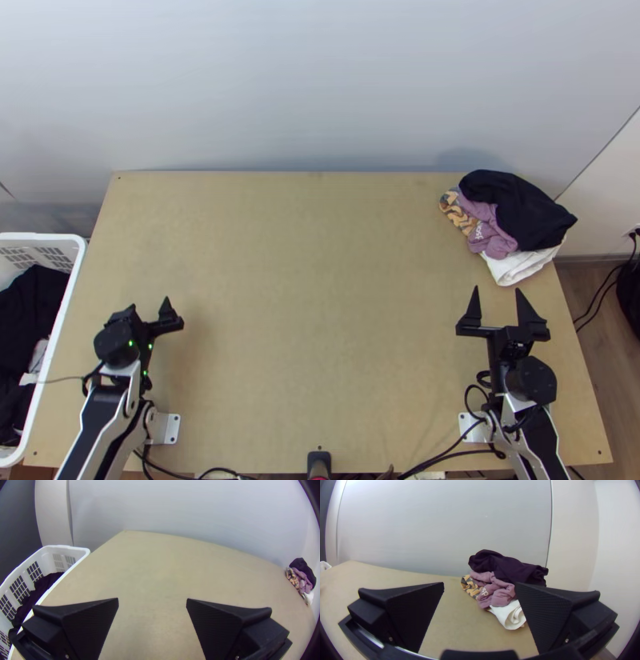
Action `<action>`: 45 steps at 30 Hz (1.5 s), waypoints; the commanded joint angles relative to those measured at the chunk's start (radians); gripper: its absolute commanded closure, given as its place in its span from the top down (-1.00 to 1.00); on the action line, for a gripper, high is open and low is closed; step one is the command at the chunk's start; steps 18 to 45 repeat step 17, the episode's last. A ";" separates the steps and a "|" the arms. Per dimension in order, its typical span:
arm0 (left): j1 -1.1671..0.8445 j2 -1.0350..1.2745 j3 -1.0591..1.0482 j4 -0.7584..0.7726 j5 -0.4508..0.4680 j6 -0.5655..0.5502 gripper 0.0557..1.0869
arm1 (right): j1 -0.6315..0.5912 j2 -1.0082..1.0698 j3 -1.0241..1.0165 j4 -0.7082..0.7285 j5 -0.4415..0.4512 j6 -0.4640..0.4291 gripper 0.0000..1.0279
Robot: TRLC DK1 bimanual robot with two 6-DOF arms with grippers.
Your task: Fold the t-shirt
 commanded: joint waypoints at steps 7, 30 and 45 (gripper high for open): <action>-0.012 -0.381 -0.031 -0.139 0.004 0.020 0.92 | -0.004 -0.019 -0.003 -0.004 0.001 -0.002 0.92; -0.012 -0.418 -0.031 -0.139 0.004 0.020 0.92 | -0.004 -0.019 -0.003 -0.006 0.001 -0.002 0.92; -0.012 -0.418 -0.031 -0.139 0.004 0.020 0.92 | -0.004 -0.019 -0.003 -0.006 0.001 -0.002 0.92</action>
